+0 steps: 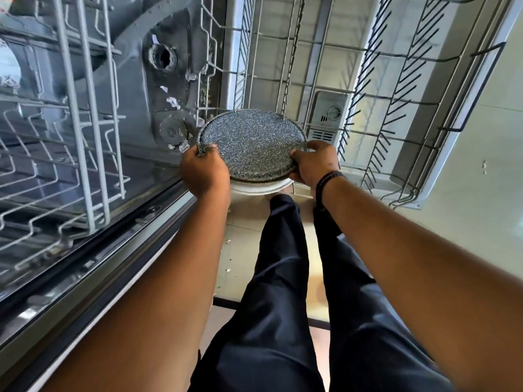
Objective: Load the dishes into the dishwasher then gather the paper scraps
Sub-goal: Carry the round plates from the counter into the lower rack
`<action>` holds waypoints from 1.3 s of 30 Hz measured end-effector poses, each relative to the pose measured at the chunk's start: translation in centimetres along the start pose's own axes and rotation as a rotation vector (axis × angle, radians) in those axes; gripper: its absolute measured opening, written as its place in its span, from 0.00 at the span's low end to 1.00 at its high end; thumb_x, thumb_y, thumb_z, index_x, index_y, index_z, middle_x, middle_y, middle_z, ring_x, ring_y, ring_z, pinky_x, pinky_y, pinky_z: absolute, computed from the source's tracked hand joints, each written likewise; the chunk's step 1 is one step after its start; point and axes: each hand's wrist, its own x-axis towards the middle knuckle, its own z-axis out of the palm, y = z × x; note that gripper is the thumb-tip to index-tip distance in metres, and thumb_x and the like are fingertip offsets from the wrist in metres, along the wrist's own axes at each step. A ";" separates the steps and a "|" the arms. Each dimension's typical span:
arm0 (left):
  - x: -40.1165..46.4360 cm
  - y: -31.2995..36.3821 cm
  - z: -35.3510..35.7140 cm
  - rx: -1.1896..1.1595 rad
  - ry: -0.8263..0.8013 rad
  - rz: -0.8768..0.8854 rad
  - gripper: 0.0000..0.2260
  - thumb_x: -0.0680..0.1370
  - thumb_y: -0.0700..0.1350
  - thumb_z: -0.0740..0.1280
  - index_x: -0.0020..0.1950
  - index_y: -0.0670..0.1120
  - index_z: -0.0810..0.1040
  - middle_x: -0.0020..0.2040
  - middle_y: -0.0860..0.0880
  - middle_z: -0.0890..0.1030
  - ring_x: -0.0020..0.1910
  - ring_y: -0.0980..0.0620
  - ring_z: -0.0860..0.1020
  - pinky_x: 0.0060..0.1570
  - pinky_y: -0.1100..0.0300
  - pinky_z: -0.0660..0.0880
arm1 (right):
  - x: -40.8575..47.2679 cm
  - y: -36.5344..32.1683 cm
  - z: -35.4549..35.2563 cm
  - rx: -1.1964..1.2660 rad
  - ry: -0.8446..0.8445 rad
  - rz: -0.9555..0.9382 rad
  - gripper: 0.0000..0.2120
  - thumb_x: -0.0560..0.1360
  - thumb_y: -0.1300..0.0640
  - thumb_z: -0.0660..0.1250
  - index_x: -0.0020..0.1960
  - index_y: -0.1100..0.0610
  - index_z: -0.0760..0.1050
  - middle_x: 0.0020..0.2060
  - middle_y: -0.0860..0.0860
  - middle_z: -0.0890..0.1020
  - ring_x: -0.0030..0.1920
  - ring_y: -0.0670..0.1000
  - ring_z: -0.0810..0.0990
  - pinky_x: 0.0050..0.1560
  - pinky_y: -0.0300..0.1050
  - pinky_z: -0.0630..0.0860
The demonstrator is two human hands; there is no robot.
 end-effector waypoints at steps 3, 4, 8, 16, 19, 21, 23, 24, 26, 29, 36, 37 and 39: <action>0.3 0.0 0.0 0.007 0.000 0.004 0.12 0.78 0.52 0.72 0.54 0.45 0.85 0.47 0.50 0.86 0.42 0.53 0.81 0.33 0.63 0.70 | 0.1 -1.1 -0.2 -0.016 -0.051 0.041 0.18 0.78 0.63 0.70 0.66 0.58 0.71 0.40 0.54 0.80 0.25 0.47 0.78 0.28 0.42 0.79; 0.5 0.0 -0.1 0.002 0.000 0.012 0.12 0.77 0.53 0.73 0.54 0.46 0.85 0.46 0.51 0.85 0.42 0.53 0.82 0.34 0.62 0.72 | 0.1 -1.3 -0.3 -0.027 -0.073 0.051 0.16 0.78 0.63 0.70 0.62 0.57 0.71 0.40 0.54 0.80 0.25 0.47 0.77 0.27 0.41 0.77; 0.9 0.3 0.0 0.011 -0.006 0.016 0.17 0.75 0.53 0.75 0.59 0.44 0.85 0.49 0.48 0.87 0.46 0.51 0.84 0.43 0.58 0.80 | 0.3 -1.8 -0.5 -0.063 -0.112 0.075 0.11 0.78 0.65 0.70 0.43 0.57 0.69 0.35 0.57 0.79 0.27 0.51 0.76 0.30 0.44 0.74; -1.1 0.2 -0.4 0.019 -0.018 0.086 0.12 0.78 0.55 0.71 0.51 0.48 0.83 0.42 0.54 0.80 0.45 0.49 0.81 0.48 0.54 0.80 | 0.1 -0.7 -1.1 -0.065 -0.042 -0.008 0.12 0.74 0.62 0.72 0.54 0.52 0.74 0.42 0.53 0.79 0.33 0.51 0.78 0.26 0.38 0.71; -2.6 0.3 -1.3 0.091 -0.023 0.141 0.17 0.79 0.58 0.68 0.57 0.46 0.83 0.55 0.47 0.79 0.49 0.50 0.75 0.45 0.58 0.73 | -1.6 -0.6 -2.2 -0.078 -0.014 -0.062 0.14 0.73 0.60 0.72 0.57 0.53 0.76 0.47 0.55 0.82 0.38 0.55 0.80 0.32 0.42 0.73; -3.7 0.5 -2.0 0.143 -0.040 0.160 0.20 0.79 0.59 0.68 0.63 0.45 0.81 0.62 0.41 0.77 0.55 0.44 0.75 0.46 0.57 0.70 | -3.1 -0.8 -3.4 -0.057 -0.003 -0.077 0.12 0.74 0.60 0.72 0.55 0.52 0.75 0.45 0.55 0.81 0.35 0.55 0.79 0.29 0.41 0.73; -5.3 0.6 -3.3 0.171 -0.083 0.187 0.23 0.78 0.59 0.69 0.64 0.44 0.81 0.63 0.37 0.76 0.59 0.38 0.76 0.52 0.52 0.76 | -5.7 -1.3 -5.0 -0.036 0.012 -0.081 0.11 0.76 0.61 0.71 0.57 0.54 0.75 0.41 0.55 0.80 0.29 0.52 0.76 0.23 0.38 0.70; -6.3 0.8 -4.2 0.193 -0.112 0.195 0.24 0.77 0.60 0.68 0.64 0.43 0.81 0.62 0.36 0.77 0.59 0.38 0.77 0.54 0.48 0.78 | -7.3 -1.4 -5.9 -0.037 0.020 -0.082 0.12 0.76 0.61 0.71 0.58 0.55 0.75 0.39 0.55 0.80 0.28 0.52 0.75 0.23 0.37 0.69; -8.5 0.9 -5.9 0.229 -0.174 0.202 0.26 0.75 0.63 0.66 0.64 0.45 0.80 0.62 0.38 0.78 0.57 0.39 0.79 0.54 0.45 0.79 | -10.6 -1.5 -7.5 -0.051 0.025 -0.088 0.13 0.76 0.60 0.71 0.60 0.56 0.76 0.37 0.54 0.80 0.27 0.51 0.75 0.24 0.38 0.68; -12.8 2.3 -9.4 0.172 -0.307 0.253 0.21 0.75 0.58 0.68 0.61 0.46 0.81 0.60 0.40 0.79 0.58 0.39 0.78 0.56 0.45 0.77 | -16.5 -2.6 -10.2 -0.023 0.022 -0.115 0.10 0.78 0.62 0.69 0.58 0.57 0.77 0.36 0.54 0.78 0.27 0.52 0.73 0.23 0.36 0.66; -20.0 5.8 -18.4 0.028 -0.596 0.459 0.15 0.78 0.46 0.73 0.62 0.44 0.80 0.59 0.45 0.80 0.59 0.48 0.79 0.57 0.59 0.73 | -31.1 -8.7 -14.3 -0.032 -0.095 -0.222 0.04 0.81 0.62 0.65 0.49 0.59 0.78 0.35 0.55 0.76 0.23 0.50 0.72 0.22 0.34 0.62; -20.4 6.4 -19.6 -0.033 -0.605 0.457 0.14 0.78 0.45 0.72 0.62 0.44 0.80 0.59 0.46 0.80 0.58 0.48 0.79 0.57 0.59 0.73 | -32.5 -9.9 -14.9 -0.015 -0.116 -0.247 0.06 0.81 0.61 0.64 0.47 0.59 0.78 0.35 0.56 0.77 0.23 0.50 0.73 0.22 0.35 0.63; -21.0 7.4 -22.1 -0.132 -0.618 0.442 0.13 0.79 0.44 0.71 0.62 0.43 0.79 0.58 0.46 0.81 0.57 0.47 0.80 0.55 0.56 0.76 | -34.6 -12.2 -15.9 0.022 -0.123 -0.311 0.07 0.82 0.60 0.62 0.47 0.59 0.78 0.36 0.56 0.77 0.23 0.50 0.73 0.23 0.36 0.65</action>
